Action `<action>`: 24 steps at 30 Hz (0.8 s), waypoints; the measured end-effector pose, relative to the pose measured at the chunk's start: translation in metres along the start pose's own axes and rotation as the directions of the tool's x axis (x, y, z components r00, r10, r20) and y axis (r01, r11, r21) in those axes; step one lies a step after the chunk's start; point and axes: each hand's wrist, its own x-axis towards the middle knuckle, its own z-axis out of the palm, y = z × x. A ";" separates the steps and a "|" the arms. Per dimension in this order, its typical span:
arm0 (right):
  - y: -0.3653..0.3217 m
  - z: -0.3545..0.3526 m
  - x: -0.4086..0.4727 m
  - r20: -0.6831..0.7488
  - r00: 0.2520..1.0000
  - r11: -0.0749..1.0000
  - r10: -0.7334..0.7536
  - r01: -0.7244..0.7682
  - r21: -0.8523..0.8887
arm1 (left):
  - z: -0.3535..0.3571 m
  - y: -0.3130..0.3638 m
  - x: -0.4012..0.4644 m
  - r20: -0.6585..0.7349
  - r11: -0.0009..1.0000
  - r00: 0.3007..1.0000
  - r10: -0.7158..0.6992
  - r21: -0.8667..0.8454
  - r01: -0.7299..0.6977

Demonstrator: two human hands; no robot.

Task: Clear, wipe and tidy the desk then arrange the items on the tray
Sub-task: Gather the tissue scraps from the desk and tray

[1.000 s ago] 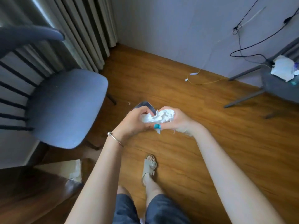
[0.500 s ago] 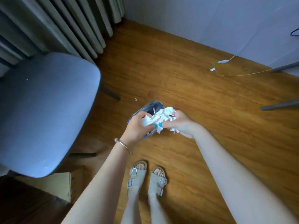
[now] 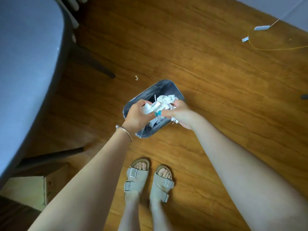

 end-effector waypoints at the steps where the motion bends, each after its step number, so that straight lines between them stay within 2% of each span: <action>1: 0.002 0.001 0.005 0.021 1.000 1.000 0.002 -0.002 -0.006 | 0.001 -0.004 0.004 -0.004 1.000 1.000 -0.003 0.008 0.003; 5: 0.001 0.008 0.014 0.114 0.993 0.998 -0.015 0.008 0.063 | 0.002 -0.018 0.014 0.055 0.999 0.998 -0.034 0.010 0.033; 8: -0.004 0.012 0.013 0.119 0.993 0.979 0.000 -0.025 0.203 | -0.001 -0.019 0.014 0.078 0.997 0.994 -0.071 -0.027 0.073; 10: -0.006 0.014 0.011 0.121 0.993 0.978 0.016 -0.040 0.205 | -0.004 -0.015 0.010 0.102 0.998 0.993 -0.064 -0.016 0.066; 14: -0.005 0.019 -0.004 0.130 0.988 0.996 0.081 -0.085 0.026 | -0.011 -0.007 -0.007 0.135 0.996 0.990 -0.039 -0.070 0.049; 16: -0.004 0.023 -0.018 0.115 0.989 0.991 0.098 -0.086 -0.099 | -0.014 -0.007 -0.017 0.140 0.992 0.983 -0.120 0.059 0.113; 19: -0.003 0.026 -0.045 0.133 0.982 0.937 0.134 -0.082 -0.341 | -0.020 -0.009 -0.040 0.235 0.926 0.925 -0.297 0.308 0.219; 22: -0.015 0.022 -0.079 0.161 0.963 0.837 0.214 -0.096 -0.539 | -0.032 0.001 -0.069 0.330 0.823 0.884 -0.331 0.559 0.100; 24: -0.030 0.019 -0.108 0.145 0.962 0.792 0.233 -0.102 -0.602 | -0.042 0.014 -0.088 0.330 0.782 0.890 -0.313 0.621 0.045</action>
